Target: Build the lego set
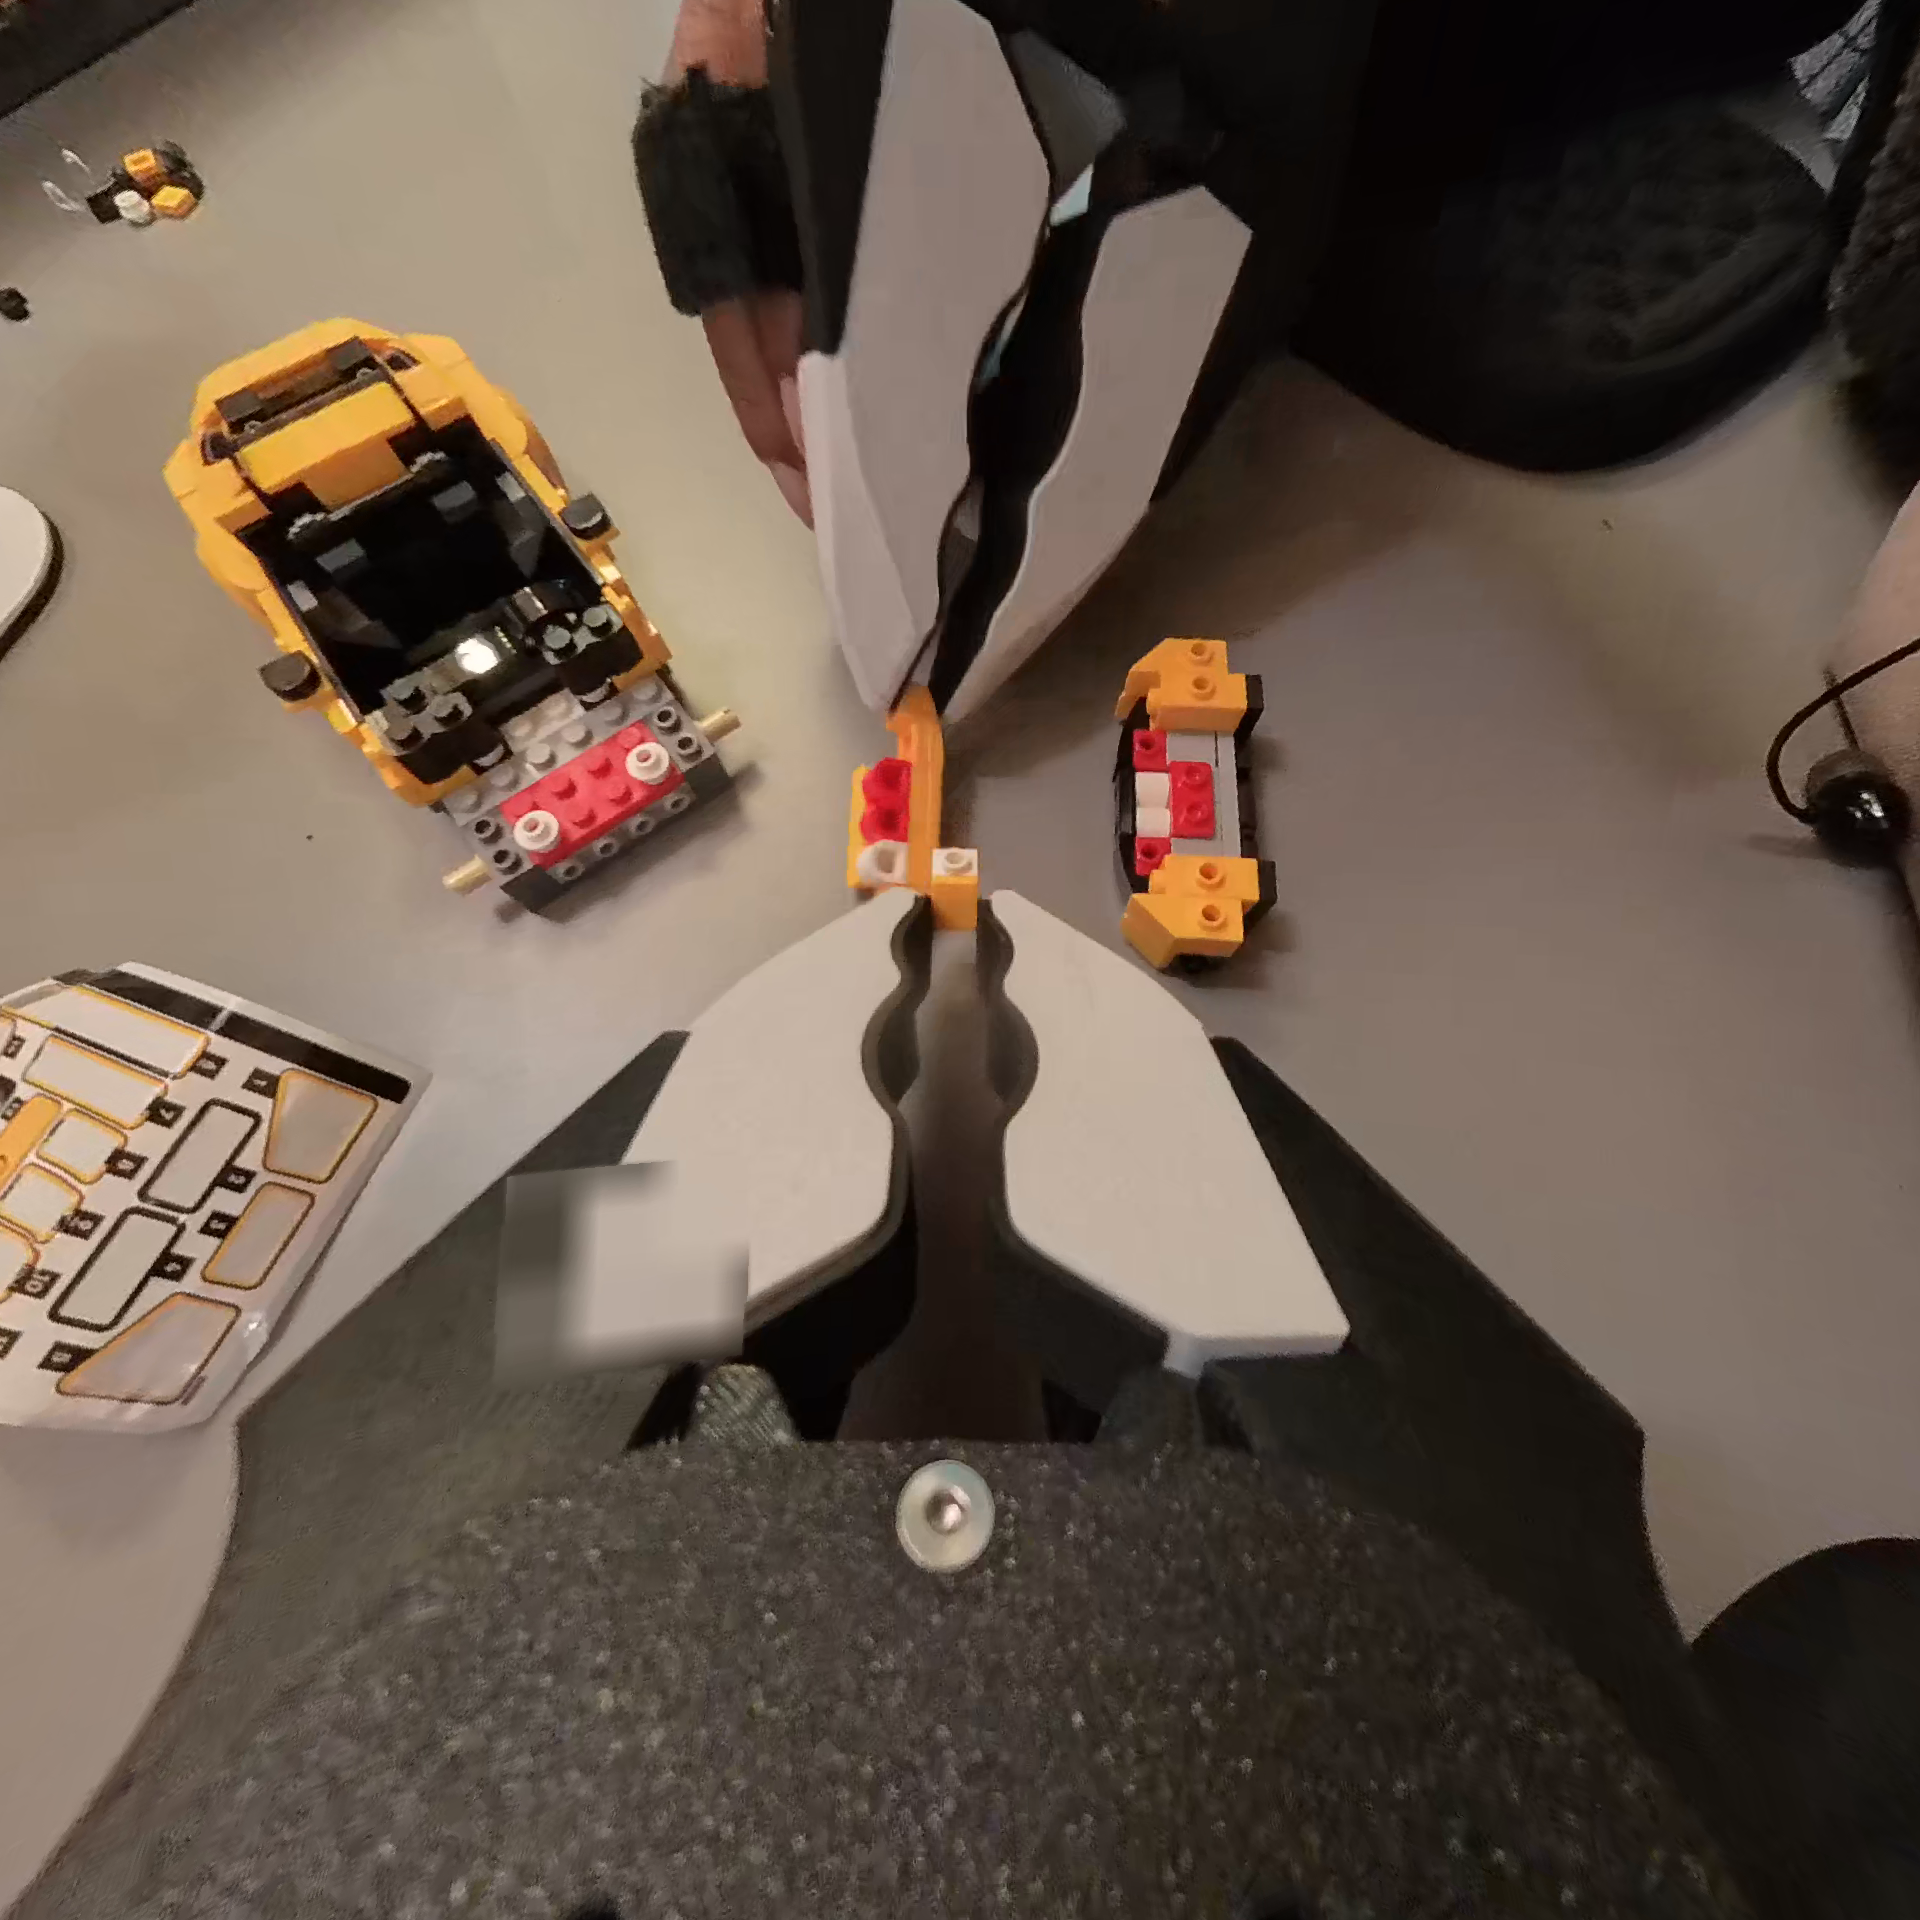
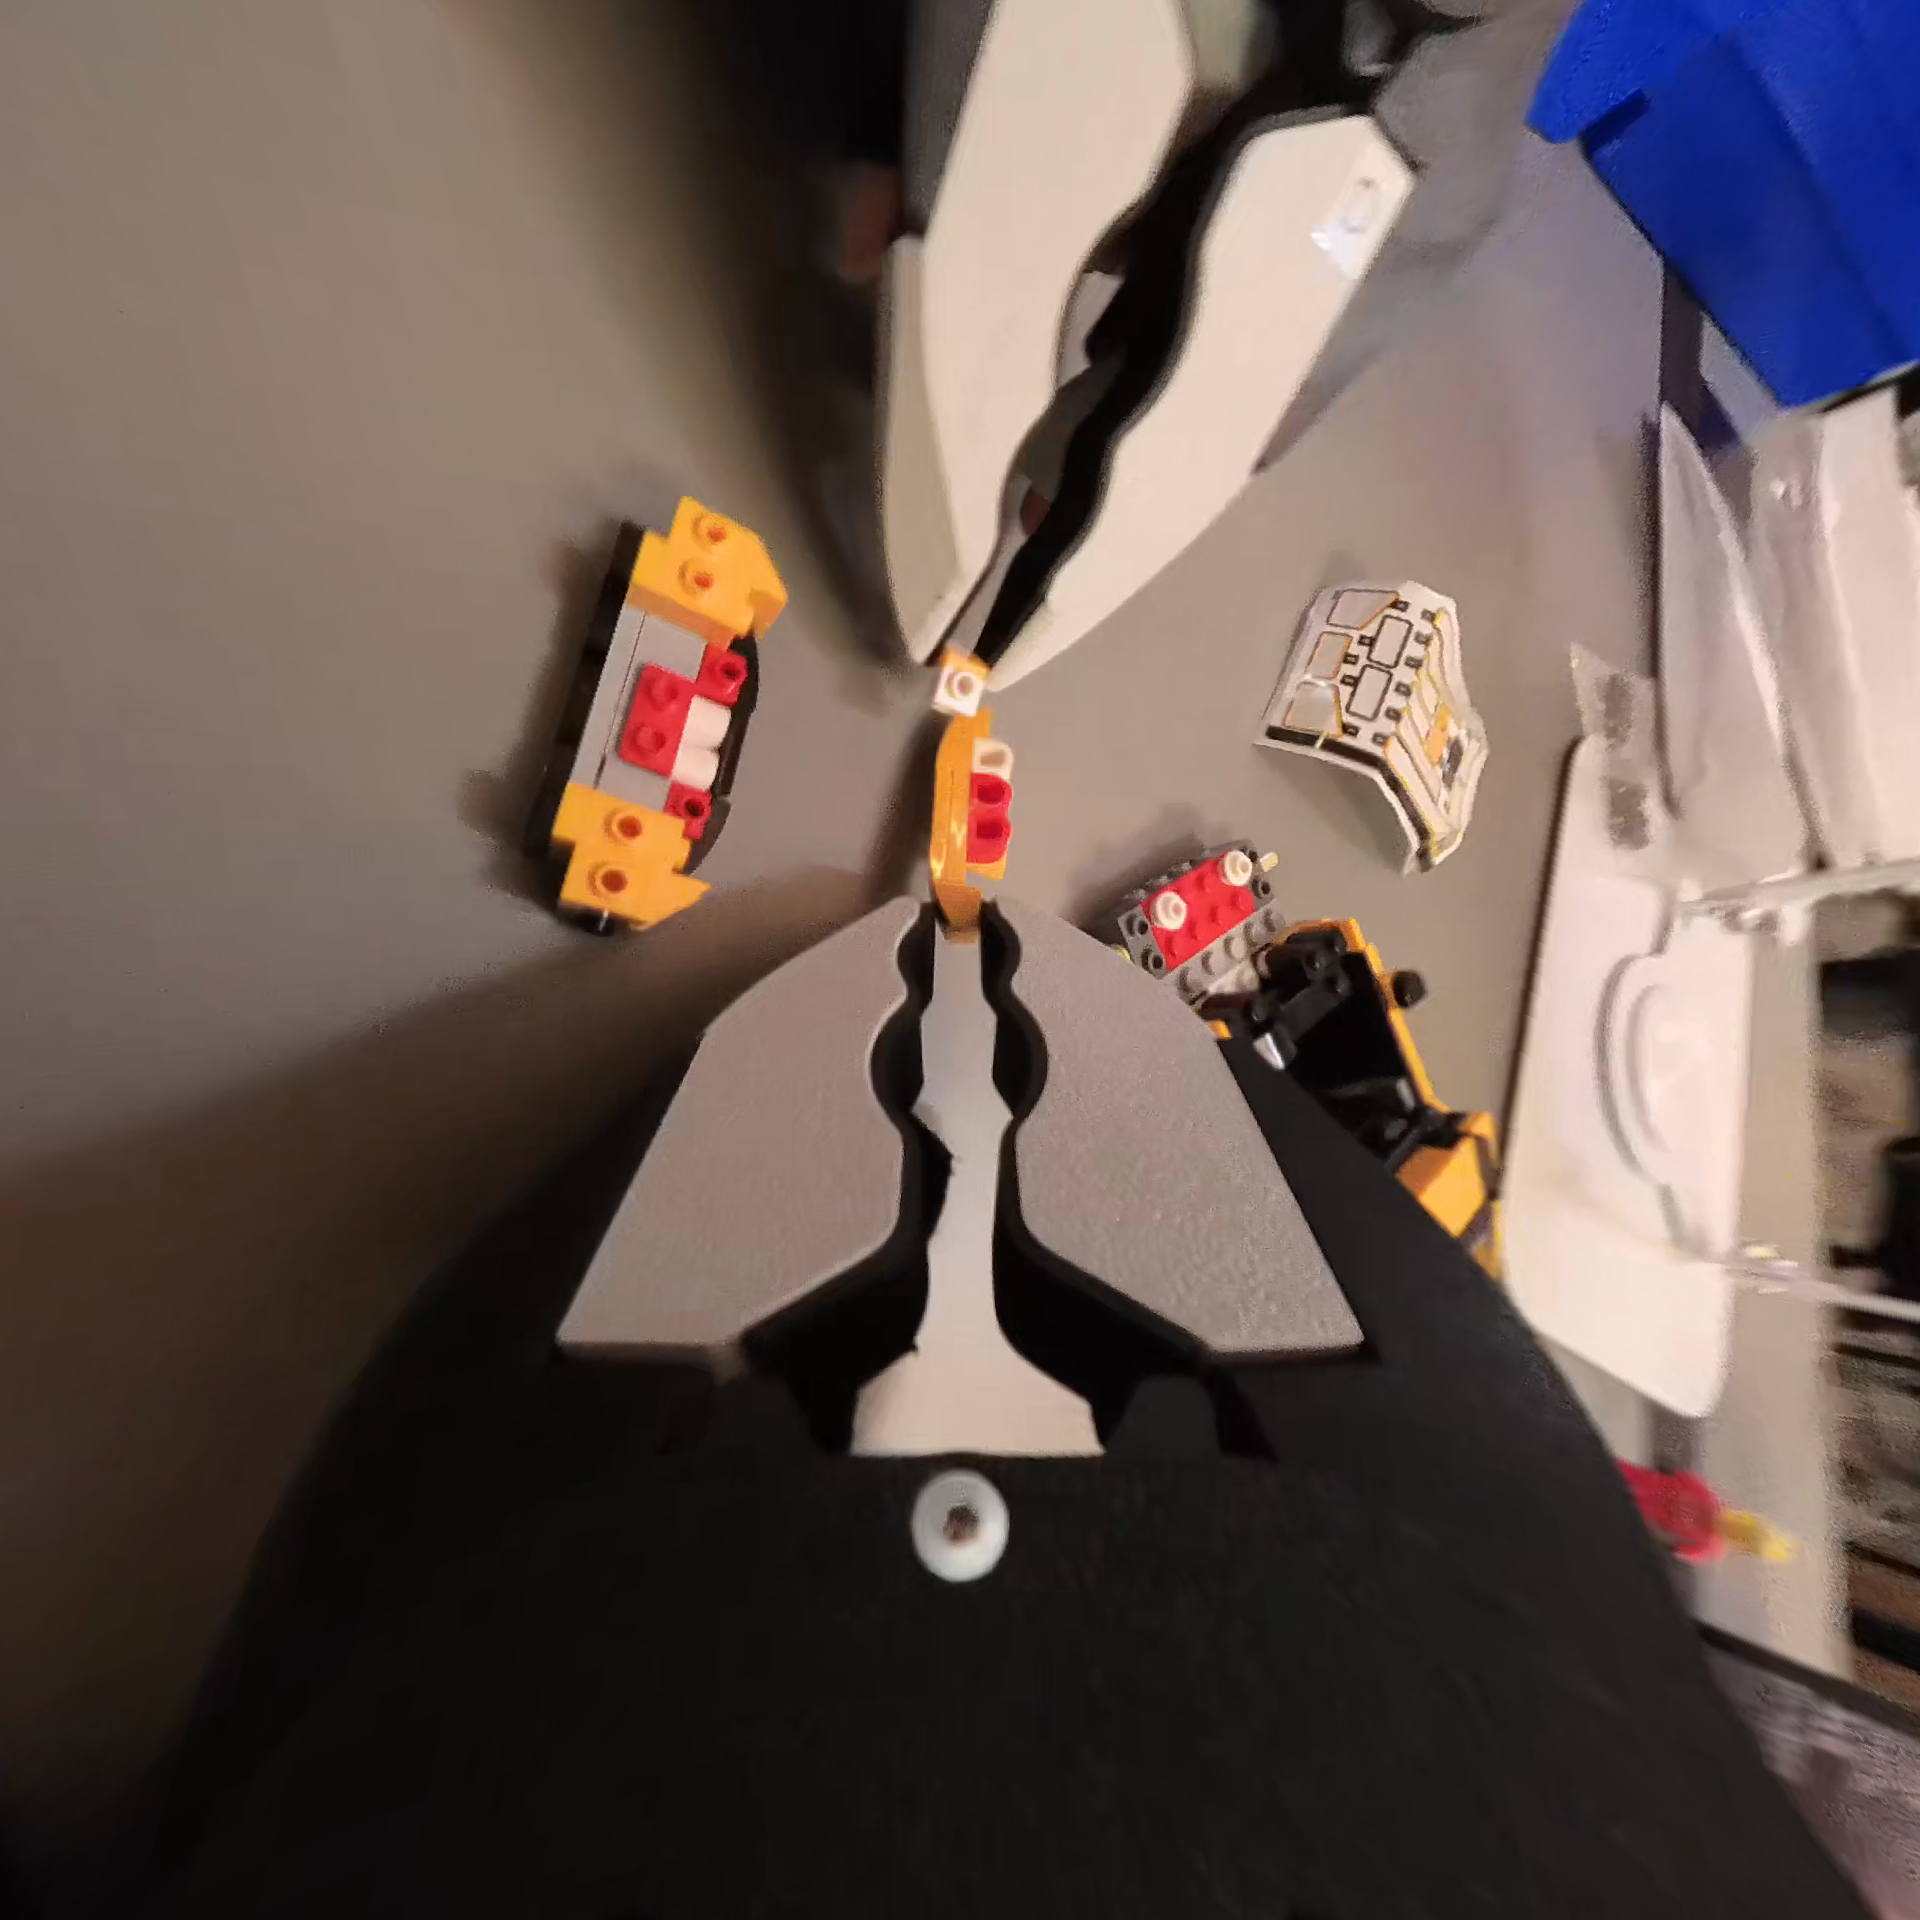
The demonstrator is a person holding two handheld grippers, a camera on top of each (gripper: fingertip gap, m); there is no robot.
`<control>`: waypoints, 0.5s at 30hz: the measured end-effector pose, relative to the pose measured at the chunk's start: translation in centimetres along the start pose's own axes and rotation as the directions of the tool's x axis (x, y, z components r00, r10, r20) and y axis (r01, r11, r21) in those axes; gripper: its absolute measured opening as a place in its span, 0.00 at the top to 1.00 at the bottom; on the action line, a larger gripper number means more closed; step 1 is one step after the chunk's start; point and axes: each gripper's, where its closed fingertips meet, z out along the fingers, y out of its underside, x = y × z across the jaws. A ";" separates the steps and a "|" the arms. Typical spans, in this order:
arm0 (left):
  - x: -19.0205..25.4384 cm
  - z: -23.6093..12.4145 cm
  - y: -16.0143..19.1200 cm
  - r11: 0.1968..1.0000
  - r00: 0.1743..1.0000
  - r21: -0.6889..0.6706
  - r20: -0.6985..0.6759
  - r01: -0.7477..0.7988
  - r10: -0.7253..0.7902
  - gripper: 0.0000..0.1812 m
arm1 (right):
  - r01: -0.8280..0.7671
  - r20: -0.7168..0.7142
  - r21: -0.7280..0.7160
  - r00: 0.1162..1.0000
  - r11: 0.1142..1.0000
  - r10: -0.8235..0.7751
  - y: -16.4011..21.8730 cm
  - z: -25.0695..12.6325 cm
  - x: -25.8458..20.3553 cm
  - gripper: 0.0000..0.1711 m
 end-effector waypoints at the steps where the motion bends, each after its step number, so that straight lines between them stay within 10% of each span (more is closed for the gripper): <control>1: -0.1 -0.1 -0.2 1.000 1.000 0.012 0.000 0.006 -0.006 0.96 | -0.071 0.027 0.038 0.997 0.997 0.070 -0.3 -0.4 0.1 0.95; 15: 0.0 -1.2 -4.6 0.960 0.955 0.153 0.218 -0.236 0.201 0.96 | -0.737 0.392 0.126 0.652 0.664 0.649 -4.7 -2.0 0.5 0.88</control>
